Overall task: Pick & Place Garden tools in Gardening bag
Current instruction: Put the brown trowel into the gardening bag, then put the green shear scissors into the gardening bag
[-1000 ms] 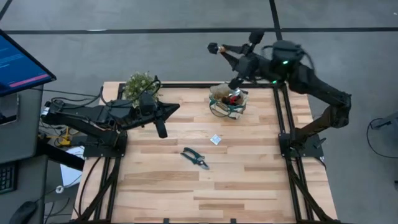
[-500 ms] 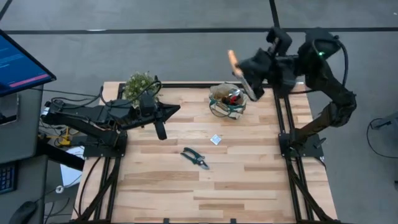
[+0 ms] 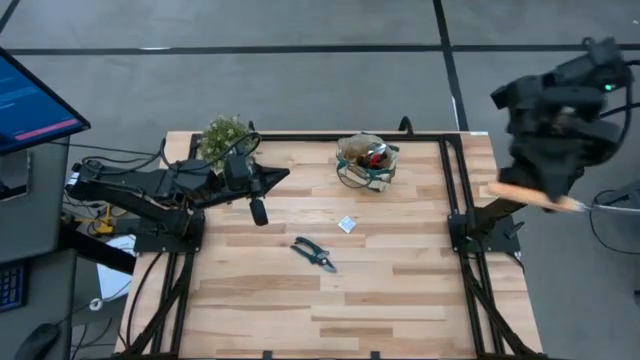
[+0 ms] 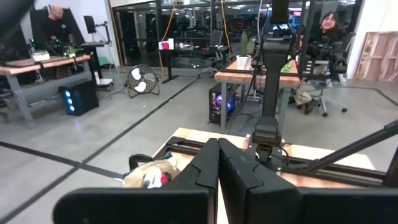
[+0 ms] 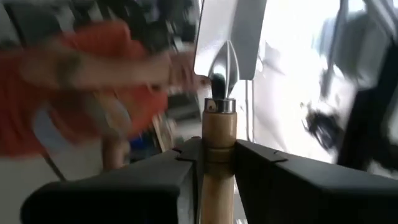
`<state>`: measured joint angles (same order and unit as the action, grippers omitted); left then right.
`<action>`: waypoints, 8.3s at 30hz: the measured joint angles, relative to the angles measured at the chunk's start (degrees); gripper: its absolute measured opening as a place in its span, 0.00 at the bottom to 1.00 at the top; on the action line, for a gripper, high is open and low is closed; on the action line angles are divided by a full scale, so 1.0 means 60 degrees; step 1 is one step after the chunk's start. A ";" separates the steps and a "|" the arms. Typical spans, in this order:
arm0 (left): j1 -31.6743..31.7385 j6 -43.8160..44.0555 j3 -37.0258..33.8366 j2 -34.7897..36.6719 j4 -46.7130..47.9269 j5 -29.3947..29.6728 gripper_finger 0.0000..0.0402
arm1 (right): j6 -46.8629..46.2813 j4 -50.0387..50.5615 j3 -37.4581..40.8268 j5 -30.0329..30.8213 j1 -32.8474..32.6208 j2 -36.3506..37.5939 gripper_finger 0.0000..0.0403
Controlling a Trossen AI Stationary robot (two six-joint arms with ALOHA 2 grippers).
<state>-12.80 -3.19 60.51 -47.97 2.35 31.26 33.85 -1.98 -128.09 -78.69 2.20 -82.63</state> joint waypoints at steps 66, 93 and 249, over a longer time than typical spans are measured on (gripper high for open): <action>0.0000 -0.0147 -0.0004 0.0004 -0.0044 0.0360 0.01 | -0.5390 1.4506 0.0044 1.8311 0.2249 -0.3708 0.14; 0.0000 -0.0177 -0.0007 0.0499 0.0029 0.0763 0.02 | -0.4677 1.5341 0.3620 1.7812 0.3315 -0.4815 0.14; 0.2163 0.0930 -0.1971 -0.5575 0.1849 -0.5650 0.12 | -0.6298 1.0404 0.2641 1.3619 -0.3472 0.0773 0.41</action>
<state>0.18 2.39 48.69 -81.42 13.44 -2.64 -3.94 60.44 -112.25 3.03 -18.63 -78.00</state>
